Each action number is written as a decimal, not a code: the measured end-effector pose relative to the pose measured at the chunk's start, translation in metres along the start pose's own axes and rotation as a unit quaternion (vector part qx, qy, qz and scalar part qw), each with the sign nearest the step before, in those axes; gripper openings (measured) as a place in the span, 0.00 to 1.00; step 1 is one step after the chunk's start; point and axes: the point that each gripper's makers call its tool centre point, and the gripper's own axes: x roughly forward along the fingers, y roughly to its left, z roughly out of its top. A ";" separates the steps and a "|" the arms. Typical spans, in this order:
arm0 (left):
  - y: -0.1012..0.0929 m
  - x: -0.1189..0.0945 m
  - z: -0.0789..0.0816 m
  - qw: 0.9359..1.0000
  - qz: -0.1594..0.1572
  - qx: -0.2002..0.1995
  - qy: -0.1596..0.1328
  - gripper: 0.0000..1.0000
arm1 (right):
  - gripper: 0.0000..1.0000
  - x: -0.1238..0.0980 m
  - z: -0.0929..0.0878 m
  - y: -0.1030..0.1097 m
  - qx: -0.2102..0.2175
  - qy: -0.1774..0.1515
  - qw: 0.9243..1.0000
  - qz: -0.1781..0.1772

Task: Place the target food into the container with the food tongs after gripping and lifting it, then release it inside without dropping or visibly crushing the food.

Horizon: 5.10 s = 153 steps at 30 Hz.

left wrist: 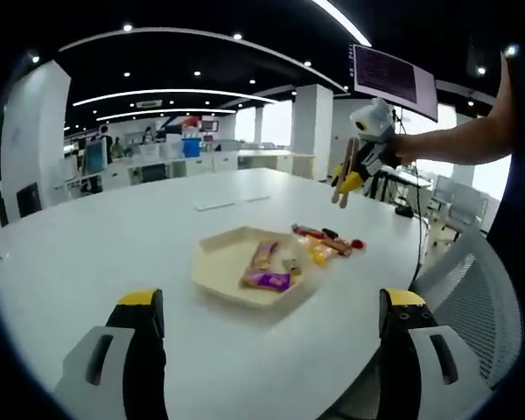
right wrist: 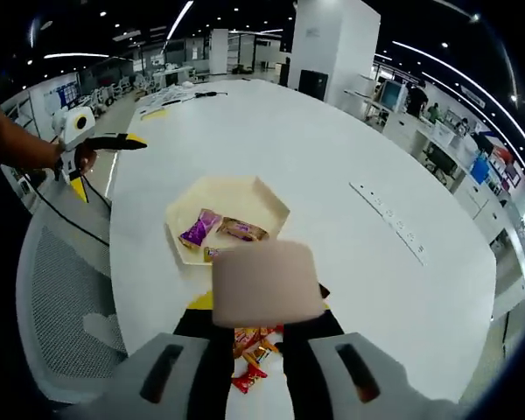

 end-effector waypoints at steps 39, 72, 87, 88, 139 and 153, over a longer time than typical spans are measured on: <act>-0.005 0.001 -0.006 1.000 -0.007 0.020 0.016 1.00 | 0.20 -0.017 -0.066 -0.001 0.081 0.022 0.996 -0.043; -0.001 0.001 -0.008 1.000 -0.001 0.017 0.021 1.00 | 0.21 0.020 -0.115 -0.005 0.160 0.034 0.983 -0.080; 0.001 0.000 -0.008 1.000 0.002 0.015 0.019 1.00 | 0.23 0.030 -0.118 0.003 0.173 0.034 0.982 -0.074; 0.000 0.000 -0.008 1.000 0.002 0.015 0.019 1.00 | 0.23 0.031 -0.118 0.003 0.178 0.035 0.981 -0.074; 0.002 0.001 -0.008 1.000 0.008 0.020 0.022 1.00 | 0.13 -0.003 -0.063 -0.031 0.103 -0.003 0.992 -0.077; -0.002 0.002 -0.011 0.999 -0.002 0.017 0.029 1.00 | 0.13 0.006 -0.031 -0.029 0.079 -0.017 0.995 -0.061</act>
